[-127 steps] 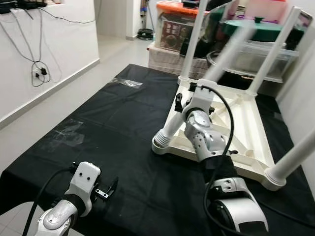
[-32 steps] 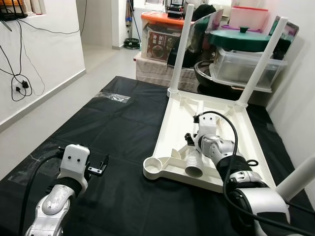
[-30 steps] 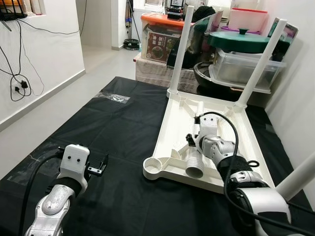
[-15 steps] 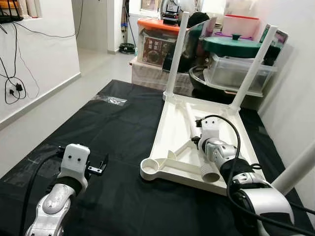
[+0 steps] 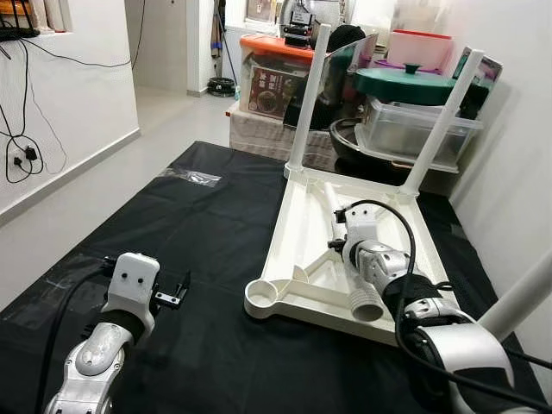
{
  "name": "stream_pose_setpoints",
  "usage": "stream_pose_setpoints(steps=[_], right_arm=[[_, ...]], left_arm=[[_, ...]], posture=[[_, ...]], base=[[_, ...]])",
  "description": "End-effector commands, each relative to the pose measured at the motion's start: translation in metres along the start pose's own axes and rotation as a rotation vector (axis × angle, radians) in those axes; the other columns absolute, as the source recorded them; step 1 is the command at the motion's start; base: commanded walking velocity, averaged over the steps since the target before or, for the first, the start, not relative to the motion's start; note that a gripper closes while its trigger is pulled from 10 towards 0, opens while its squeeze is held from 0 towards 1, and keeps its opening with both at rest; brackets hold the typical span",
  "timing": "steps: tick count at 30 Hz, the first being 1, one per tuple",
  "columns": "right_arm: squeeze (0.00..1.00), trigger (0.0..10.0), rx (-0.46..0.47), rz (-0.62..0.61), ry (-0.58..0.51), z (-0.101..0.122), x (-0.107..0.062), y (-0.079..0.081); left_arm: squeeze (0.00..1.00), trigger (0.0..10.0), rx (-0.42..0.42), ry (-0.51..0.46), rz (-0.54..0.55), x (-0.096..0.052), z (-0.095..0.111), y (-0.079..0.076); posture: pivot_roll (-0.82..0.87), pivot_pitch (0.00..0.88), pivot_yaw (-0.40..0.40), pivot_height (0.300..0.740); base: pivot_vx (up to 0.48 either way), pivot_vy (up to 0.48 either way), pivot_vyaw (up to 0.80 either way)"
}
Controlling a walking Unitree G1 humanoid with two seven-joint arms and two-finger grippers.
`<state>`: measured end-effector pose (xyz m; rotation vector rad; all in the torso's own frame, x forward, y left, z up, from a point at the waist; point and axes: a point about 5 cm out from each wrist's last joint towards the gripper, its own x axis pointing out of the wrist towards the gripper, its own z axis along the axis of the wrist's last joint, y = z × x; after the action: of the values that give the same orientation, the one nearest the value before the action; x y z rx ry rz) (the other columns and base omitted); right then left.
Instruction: Building children table
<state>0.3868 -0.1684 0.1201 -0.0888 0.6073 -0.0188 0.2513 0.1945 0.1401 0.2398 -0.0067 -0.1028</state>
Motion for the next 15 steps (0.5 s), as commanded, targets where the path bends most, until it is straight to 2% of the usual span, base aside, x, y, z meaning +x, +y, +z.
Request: stream_pose_setpoints(steps=[1,7,15], right_arm=[[1.00,10.0,0.014,-0.001,0.140,-0.031,0.003,-0.002],[1.00,10.0,0.031,0.019,0.182,-0.034,0.002,-0.004],[1.00,10.0,-0.027,0.019,0.236,-0.036,0.000,-0.018]], left_arm=[[0.00,10.0,0.012,0.027,-0.018,0.000,-0.005,-0.002],[0.00,10.0,0.019,0.032,-0.020,0.000,-0.006,-0.002],[0.00,10.0,0.020,0.035,-0.020,0.000,-0.006,-0.003]], posture=[[0.09,0.000,-0.139,0.740],[0.08,0.000,-0.145,0.740],[0.05,0.000,-0.170,0.740]], base=[[0.000,0.000,0.00],[0.000,0.000,0.00],[0.000,0.000,0.00]])
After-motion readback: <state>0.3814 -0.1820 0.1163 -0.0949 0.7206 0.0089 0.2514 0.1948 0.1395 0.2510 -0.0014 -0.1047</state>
